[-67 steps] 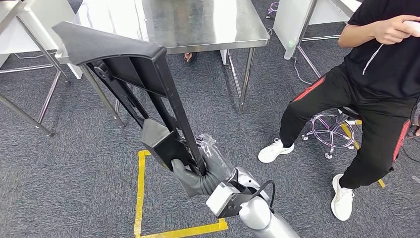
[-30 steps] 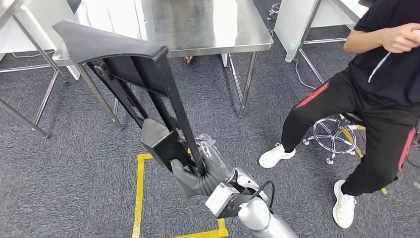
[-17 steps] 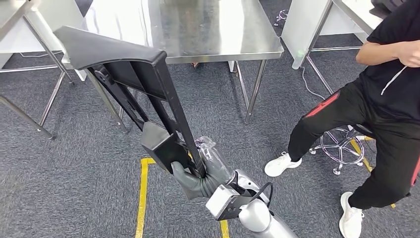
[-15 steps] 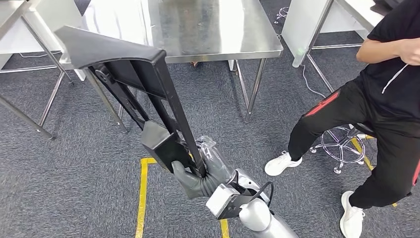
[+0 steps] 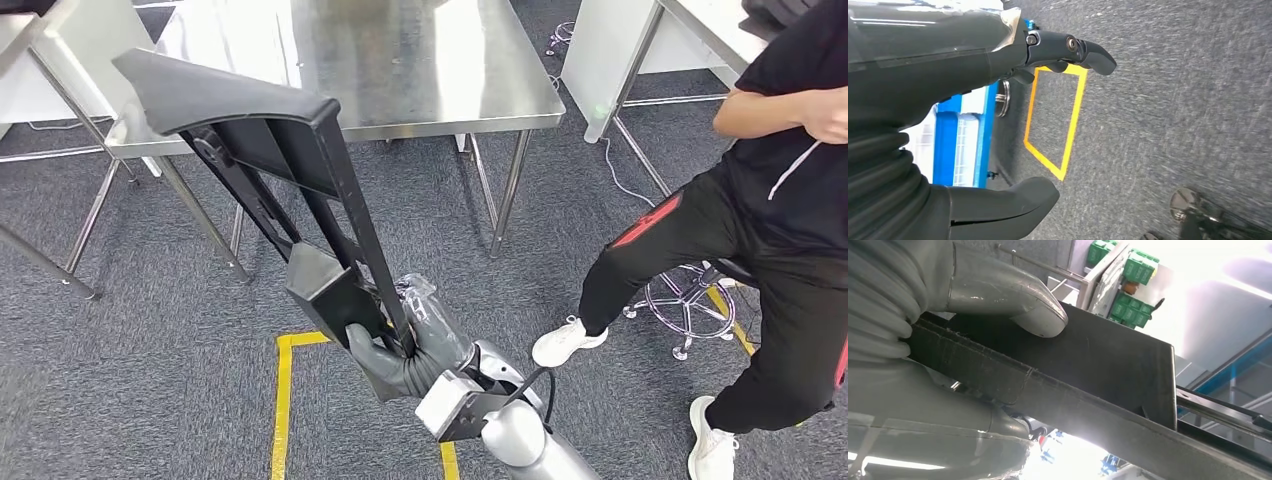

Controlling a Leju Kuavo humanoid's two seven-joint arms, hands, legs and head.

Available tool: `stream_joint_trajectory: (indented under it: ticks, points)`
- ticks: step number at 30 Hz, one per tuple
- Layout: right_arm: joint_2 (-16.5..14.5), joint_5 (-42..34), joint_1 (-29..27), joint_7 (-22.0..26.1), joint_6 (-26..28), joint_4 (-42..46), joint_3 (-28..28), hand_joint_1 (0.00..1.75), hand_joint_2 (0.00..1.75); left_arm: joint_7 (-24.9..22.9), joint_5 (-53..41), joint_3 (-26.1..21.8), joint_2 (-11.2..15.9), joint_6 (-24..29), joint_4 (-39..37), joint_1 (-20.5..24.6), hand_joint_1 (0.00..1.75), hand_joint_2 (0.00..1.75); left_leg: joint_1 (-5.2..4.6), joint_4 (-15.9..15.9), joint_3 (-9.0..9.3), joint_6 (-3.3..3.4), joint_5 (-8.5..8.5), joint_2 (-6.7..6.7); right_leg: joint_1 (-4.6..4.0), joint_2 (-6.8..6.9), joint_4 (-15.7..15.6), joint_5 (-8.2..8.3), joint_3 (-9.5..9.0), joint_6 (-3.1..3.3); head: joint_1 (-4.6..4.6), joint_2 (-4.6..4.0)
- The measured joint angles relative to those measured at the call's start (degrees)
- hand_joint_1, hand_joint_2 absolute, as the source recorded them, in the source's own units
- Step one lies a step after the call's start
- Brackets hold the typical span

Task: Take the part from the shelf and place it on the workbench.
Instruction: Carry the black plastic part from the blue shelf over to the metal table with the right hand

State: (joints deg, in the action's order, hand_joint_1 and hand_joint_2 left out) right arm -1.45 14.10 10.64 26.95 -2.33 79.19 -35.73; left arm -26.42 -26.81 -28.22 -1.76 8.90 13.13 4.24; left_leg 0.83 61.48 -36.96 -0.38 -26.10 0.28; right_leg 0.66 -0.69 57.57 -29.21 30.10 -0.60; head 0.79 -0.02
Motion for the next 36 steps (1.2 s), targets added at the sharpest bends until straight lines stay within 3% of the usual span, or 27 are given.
stream_joint_trajectory:
  ticks: [1, 4, 6, 8, 9, 10, 11, 13, 14, 16, 20, 22, 23, 24, 25, 26, 27, 29, 31, 34, 36]
  points:
    - [-0.03, 0.05, 0.00, 0.00, 0.02, 0.01, -0.01, 1.75, 1.75, 0.00, -0.10, 0.00, 0.03, 0.03, 0.01, 0.05, 0.00, 1.75, -0.25, -2.81, 1.36, 0.42, 0.89, 0.10, -0.13, 0.03, -0.15, -0.40, -0.34, -0.46, 0.00, 0.00]
    - [-0.15, 0.21, 0.01, -0.03, 0.08, 0.05, 0.07, 1.75, 1.75, -0.01, -0.29, -0.04, 0.02, 0.10, 0.01, 0.05, 0.00, 1.75, -0.35, -3.56, 2.19, 1.69, 0.67, -0.08, -0.17, 0.20, 0.87, -1.31, -0.02, -1.19, 0.03, 0.00]
    - [-0.14, 0.29, 0.08, -0.08, 0.13, 0.08, 0.15, 1.75, 1.75, -0.01, -0.47, -0.07, 0.02, 0.13, 0.01, 0.09, 0.00, 1.75, -0.28, -4.05, 3.06, 2.51, 0.38, -0.06, -0.11, 0.29, 6.72, -3.39, 3.13, -1.01, 0.10, 0.00]
    - [-0.01, 0.32, 0.02, -0.13, 0.14, 0.04, 0.19, 1.75, 1.75, -0.01, -0.65, -0.09, 0.06, 0.12, 0.01, 0.12, 0.00, 1.75, -0.40, -4.08, 3.62, 3.01, -0.19, -0.13, -0.13, 0.28, 14.87, -5.60, 8.29, -0.78, 0.13, 0.00]
    - [0.07, 0.34, -0.05, -0.17, 0.14, 0.02, 0.20, 1.75, 1.75, -0.01, -0.71, -0.11, 0.08, 0.11, 0.01, 0.12, 0.00, 1.75, -0.47, -4.08, 3.91, 3.10, -0.49, -0.22, -0.13, 0.28, 17.21, -5.75, 10.20, -0.94, 0.12, 0.00]
    - [0.13, 0.36, -0.08, -0.19, 0.14, 0.00, 0.21, 1.75, 1.75, -0.01, -0.73, -0.13, 0.08, 0.09, 0.01, 0.11, 0.00, 1.75, -0.52, -4.07, 4.30, 3.11, -0.82, -0.36, -0.13, 0.29, 17.31, -4.89, 11.03, -1.31, 0.12, 0.00]
    - [0.16, 0.38, -0.08, -0.19, 0.14, -0.01, 0.22, 1.75, 1.75, -0.01, -0.74, -0.15, 0.08, 0.08, 0.01, 0.09, 0.00, 1.75, -0.55, -4.06, 4.83, 3.03, -1.21, -0.52, -0.11, 0.29, 14.95, -3.06, 10.55, -1.78, 0.12, 0.00]
    - [0.17, 0.39, -0.06, -0.20, 0.14, -0.01, 0.23, 1.75, 1.75, -0.01, -0.78, -0.19, 0.06, 0.06, 0.01, 0.09, 0.00, 1.75, -0.55, -4.06, 5.95, 2.76, -2.08, -0.76, -0.05, 0.30, 6.87, 1.46, 7.64, -2.48, 0.15, 0.00]
    - [0.18, 0.39, -0.03, -0.20, 0.14, -0.01, 0.23, 1.75, 1.75, 0.00, -0.80, -0.23, 0.05, 0.07, 0.01, 0.10, 0.00, 1.75, -0.67, -3.99, 6.33, 2.46, -2.58, -0.84, -0.04, 0.30, 3.55, 3.03, 6.18, -2.35, 0.15, 0.00]
    - [0.20, 0.39, -0.01, -0.20, 0.14, -0.01, 0.22, 1.75, 1.75, 0.00, -0.84, -0.35, 0.08, 0.10, -0.01, 0.13, 0.00, 1.75, -0.77, -3.93, 6.62, 1.87, -3.30, -0.86, -0.10, 0.21, 0.89, 4.10, 4.95, -1.49, 0.12, 0.00]
    - [-0.04, 0.39, 0.12, -0.20, 0.15, 0.04, 0.23, 1.75, 1.75, -0.01, -0.81, -0.50, 0.03, 0.17, 0.01, 0.29, 0.00, 1.75, -0.40, -2.41, 6.37, 0.65, -4.80, -0.68, 0.20, -0.07, 0.55, 3.54, 4.00, 0.08, 0.02, 0.01]
    - [-0.28, 0.40, 0.26, -0.18, 0.16, 0.04, 0.23, 1.75, 1.75, 0.00, -0.79, -0.64, 0.02, 0.27, 0.01, 0.34, 0.00, 1.75, -0.18, 3.69, 3.13, 0.01, -7.07, -0.56, 0.36, -0.05, 0.43, 2.95, 3.12, 0.84, -0.10, 0.00]
    - [-0.36, 0.40, 0.29, -0.17, 0.16, 0.01, 0.23, 1.75, 1.75, 0.00, -0.79, -0.75, 0.05, 0.33, 0.01, 0.30, 0.00, 1.75, -0.08, 7.81, 0.48, -0.24, -8.21, -0.52, 0.33, -0.04, 0.44, 2.61, 2.76, 1.13, -0.14, 0.00]
    - [-0.38, 0.42, 0.28, -0.17, 0.17, -0.03, 0.23, 1.75, 1.75, 0.00, -0.78, -0.86, 0.09, 0.39, 0.01, 0.22, 0.00, 1.75, -0.01, 10.92, -1.92, -0.40, -8.69, -0.51, 0.30, -0.06, 0.44, 2.31, 2.47, 1.24, -0.14, 0.00]
    - [-0.39, 0.57, 0.25, -0.18, 0.26, -0.07, 0.23, 1.75, 1.75, -0.01, -0.75, -0.94, 0.10, 0.42, 0.01, 0.15, 0.00, 1.75, 0.05, 12.16, -3.55, -0.48, -8.02, -0.50, 0.29, -0.13, 0.44, 1.97, 2.12, 1.24, -0.14, 0.00]
    - [-0.40, 0.88, 0.23, -0.21, 0.46, -0.08, 0.23, 1.75, 1.75, -0.01, -0.73, -1.01, 0.10, 0.44, 0.01, 0.10, 0.00, 1.75, 0.14, 11.27, -4.13, -0.48, -6.19, -0.48, 0.29, -0.21, 0.45, 1.59, 1.65, 1.17, -0.14, 0.00]
    - [-0.42, 1.32, 0.25, -0.26, 0.73, -0.08, 0.23, 1.75, 1.75, -0.01, -0.71, -1.10, 0.11, 0.46, 0.01, 0.09, 0.00, 1.75, 0.22, 8.20, -3.42, -0.41, -3.49, -0.42, 0.29, -0.27, 0.44, 1.18, 1.08, 1.05, -0.13, 0.00]
    - [-0.45, 2.14, 0.33, -0.39, 1.28, -0.07, 0.24, 1.75, 1.75, 0.01, -0.70, -1.31, 0.13, 0.49, 0.00, 0.14, 0.00, 1.75, 0.15, 1.05, -0.64, -0.16, 0.68, -0.12, 0.12, -0.32, 0.39, 0.31, 0.20, 0.57, -0.10, 0.00]
    - [-0.49, 2.44, 0.55, -0.47, 1.62, -0.07, 0.22, 1.75, 1.75, 0.01, -0.71, -1.41, 0.13, 0.51, -0.01, 0.20, 0.00, 1.75, -0.21, -2.11, 0.95, 0.38, 1.20, 0.03, -0.09, -0.32, 0.26, -0.24, -0.07, -0.05, -0.12, 0.00]
    - [-0.49, 3.52, 0.78, -0.49, 2.66, 0.02, 0.17, 1.75, 1.75, 0.01, -0.74, -1.63, 0.11, 0.56, -0.01, 0.10, 0.00, 1.75, -0.51, -2.78, 1.50, 1.54, 0.68, -0.19, -0.18, -0.13, 0.19, -0.80, -0.13, -0.95, -0.13, 0.00]
    - [-0.37, 4.84, 0.87, -0.34, 4.04, 0.33, 0.15, 1.75, 1.75, 0.00, -0.83, -1.76, 0.08, 0.56, -0.01, 0.08, 0.00, 1.75, -0.42, -3.22, 2.20, 2.41, 0.43, -0.22, -0.21, 0.13, 3.43, -2.19, 1.38, -1.07, -0.09, 0.00]
